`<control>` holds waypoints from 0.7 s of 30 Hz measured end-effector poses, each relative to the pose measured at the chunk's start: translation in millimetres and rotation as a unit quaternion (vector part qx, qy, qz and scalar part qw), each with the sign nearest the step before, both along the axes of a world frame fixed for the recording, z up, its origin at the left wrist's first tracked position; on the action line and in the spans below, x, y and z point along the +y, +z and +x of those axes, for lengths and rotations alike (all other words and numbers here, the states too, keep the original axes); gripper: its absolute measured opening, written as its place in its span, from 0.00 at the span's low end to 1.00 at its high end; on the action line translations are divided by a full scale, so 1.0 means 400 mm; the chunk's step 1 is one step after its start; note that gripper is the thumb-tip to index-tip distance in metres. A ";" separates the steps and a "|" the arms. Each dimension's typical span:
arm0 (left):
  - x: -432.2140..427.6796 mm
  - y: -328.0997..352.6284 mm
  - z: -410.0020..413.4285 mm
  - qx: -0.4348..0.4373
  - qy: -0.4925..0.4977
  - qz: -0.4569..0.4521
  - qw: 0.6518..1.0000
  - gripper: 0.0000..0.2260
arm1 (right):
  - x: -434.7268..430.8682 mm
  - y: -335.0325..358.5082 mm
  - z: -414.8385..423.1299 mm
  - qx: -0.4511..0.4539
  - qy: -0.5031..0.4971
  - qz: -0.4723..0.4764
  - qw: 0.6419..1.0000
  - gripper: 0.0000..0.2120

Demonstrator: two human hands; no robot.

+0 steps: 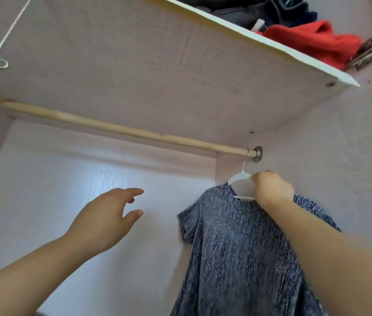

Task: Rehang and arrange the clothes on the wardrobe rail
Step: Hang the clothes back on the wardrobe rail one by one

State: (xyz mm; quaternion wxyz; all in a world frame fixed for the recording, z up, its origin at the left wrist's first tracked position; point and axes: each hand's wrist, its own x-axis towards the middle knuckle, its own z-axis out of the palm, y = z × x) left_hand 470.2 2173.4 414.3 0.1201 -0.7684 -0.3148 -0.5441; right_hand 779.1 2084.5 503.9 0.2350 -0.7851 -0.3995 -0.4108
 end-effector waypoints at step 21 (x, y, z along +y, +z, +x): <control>-0.027 -0.191 -0.048 0.045 0.023 -0.118 0.992 0.20 | 0.079 -0.350 -0.141 0.040 0.287 0.064 0.955 0.17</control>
